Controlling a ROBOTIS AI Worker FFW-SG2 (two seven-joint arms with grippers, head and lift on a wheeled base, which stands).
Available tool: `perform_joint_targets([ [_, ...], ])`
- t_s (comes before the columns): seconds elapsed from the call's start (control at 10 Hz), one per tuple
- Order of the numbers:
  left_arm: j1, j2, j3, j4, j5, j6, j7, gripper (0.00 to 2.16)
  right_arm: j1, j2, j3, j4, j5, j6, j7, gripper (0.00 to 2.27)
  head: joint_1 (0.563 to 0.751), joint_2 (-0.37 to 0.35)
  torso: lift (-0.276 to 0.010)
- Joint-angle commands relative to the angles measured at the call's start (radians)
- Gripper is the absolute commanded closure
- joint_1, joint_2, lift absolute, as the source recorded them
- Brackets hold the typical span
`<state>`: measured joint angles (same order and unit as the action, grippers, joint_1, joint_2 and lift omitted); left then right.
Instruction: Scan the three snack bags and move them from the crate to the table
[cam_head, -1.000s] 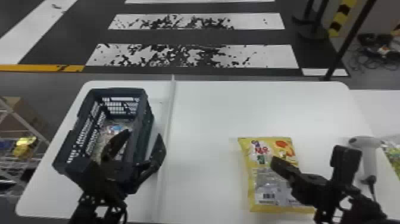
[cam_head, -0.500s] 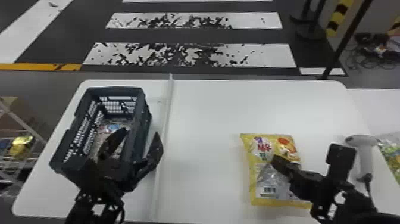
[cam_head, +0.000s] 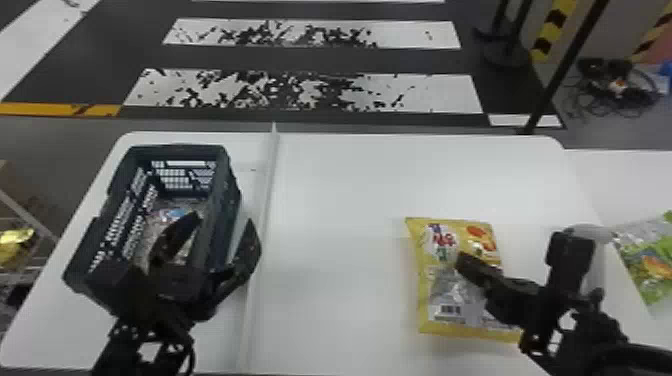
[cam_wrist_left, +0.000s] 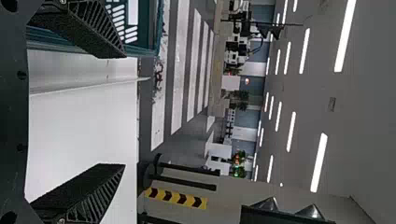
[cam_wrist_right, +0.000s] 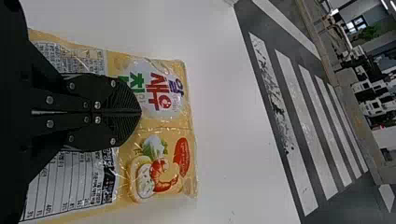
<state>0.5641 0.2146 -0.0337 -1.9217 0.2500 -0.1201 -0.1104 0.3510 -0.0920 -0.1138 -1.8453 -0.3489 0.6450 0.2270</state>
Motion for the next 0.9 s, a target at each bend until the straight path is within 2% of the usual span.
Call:
perform_joint_targets([
  [0.0, -0.001, 0.0, 0.0, 0.001, 0.0, 0.003, 0.0, 0.03, 0.005, -0.003, -0.003, -0.005, -0.016, 0.005, 0.011, 2.25, 0.695, 0.001, -0.062],
  [0.1, -0.001, 0.0, 0.0, 0.0, 0.0, 0.0, 0.0, 0.03, 0.037, -0.003, -0.007, -0.051, -0.041, 0.02, 0.025, 2.2, 0.695, 0.001, -0.062],
  [0.2, -0.001, 0.0, 0.0, -0.003, 0.0, 0.0, 0.0, 0.03, 0.08, -0.003, -0.007, -0.126, -0.048, 0.032, 0.026, 1.6, 0.695, 0.006, -0.062],
  [0.3, -0.001, -0.001, 0.0, -0.006, 0.0, 0.0, 0.0, 0.03, 0.121, -0.003, -0.021, -0.21, -0.045, 0.063, 0.025, 0.24, 0.695, 0.016, -0.062],
  [0.4, -0.001, -0.001, 0.0, -0.01, 0.002, 0.0, 0.0, 0.03, 0.151, -0.003, -0.043, -0.272, -0.024, 0.06, 0.025, 0.0, 0.695, 0.02, -0.062],
  [0.6, -0.001, -0.001, 0.0, -0.011, 0.002, 0.0, 0.0, 0.03, 0.157, -0.003, -0.121, -0.284, 0.007, 0.048, 0.025, 0.06, 0.695, 0.001, -0.062],
  [0.8, 0.0, 0.002, 0.001, -0.01, 0.006, 0.0, 0.001, 0.03, 0.109, -0.012, -0.227, -0.192, 0.007, 0.023, 0.026, 0.08, 0.695, -0.073, -0.062],
])
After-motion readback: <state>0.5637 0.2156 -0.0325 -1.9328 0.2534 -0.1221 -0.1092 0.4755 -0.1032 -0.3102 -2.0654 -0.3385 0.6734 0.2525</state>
